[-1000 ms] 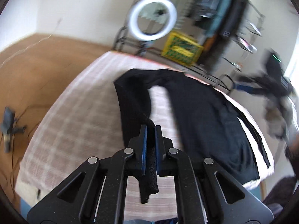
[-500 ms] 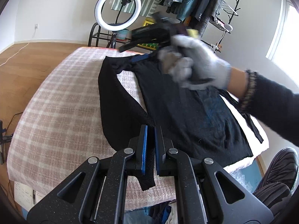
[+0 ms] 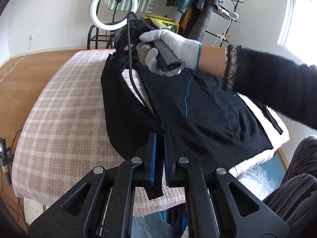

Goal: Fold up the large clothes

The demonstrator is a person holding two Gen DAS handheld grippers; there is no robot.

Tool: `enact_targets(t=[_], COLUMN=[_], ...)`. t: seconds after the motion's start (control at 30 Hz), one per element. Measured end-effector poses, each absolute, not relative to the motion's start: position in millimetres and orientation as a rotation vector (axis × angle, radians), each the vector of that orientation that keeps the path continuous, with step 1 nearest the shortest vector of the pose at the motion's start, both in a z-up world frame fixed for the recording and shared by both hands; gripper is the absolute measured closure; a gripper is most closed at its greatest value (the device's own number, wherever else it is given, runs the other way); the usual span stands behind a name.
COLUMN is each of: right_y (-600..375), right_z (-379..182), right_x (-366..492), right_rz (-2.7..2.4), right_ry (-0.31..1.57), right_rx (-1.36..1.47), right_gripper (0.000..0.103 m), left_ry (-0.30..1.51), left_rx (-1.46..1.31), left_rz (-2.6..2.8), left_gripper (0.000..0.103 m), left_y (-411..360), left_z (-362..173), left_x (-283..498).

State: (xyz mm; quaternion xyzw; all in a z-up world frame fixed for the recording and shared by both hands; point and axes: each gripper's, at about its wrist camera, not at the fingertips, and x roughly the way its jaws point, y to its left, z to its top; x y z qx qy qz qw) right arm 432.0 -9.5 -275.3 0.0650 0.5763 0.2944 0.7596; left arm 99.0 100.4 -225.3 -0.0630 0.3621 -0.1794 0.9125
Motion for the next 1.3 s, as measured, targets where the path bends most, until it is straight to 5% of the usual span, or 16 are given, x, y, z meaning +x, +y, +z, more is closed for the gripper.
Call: enact_targets(t=[0.37,0.63,0.77,0.83,1.07,1.3], right_y=[-103.6,-187.7,-186.6,-177.0,-147.6,-203.0], right_z=[-192.8,-214.2,-227.2,-233.0,-243.7,-164.3], right_x=[436.8,437.1,437.3,437.7,428.1,384.7], right_rz=[0.591,0.468,0.548,0.578,0.657,0.733], right_ry=[1.054,1.088,1.107,1.111,1.144,0.981], right_rx=[0.128,0.163,0.269,0.267,0.199,0.203], right_gripper=[0.103,0.103,0.088,0.061,0.060,0.060], left_ry=[0.738,0.791,0.808,0.817,0.830,0.818], left_rx=[0.049,0.133,0.104,0.078,-0.039,-0.100], left_rz=[-0.474,-0.562,-0.542,-0.519,-0.408,-0.327], left_gripper=[0.098,0.103,0.103,0.103,0.103,0.103], left_y=[35.6,-11.1,-9.2,-5.1,44.1,67.4], left_z=[-220.2,-236.9,-240.7,-242.5,-239.0,-239.3], left_x=[95.5,95.4,97.9,97.6,70.7,60.1])
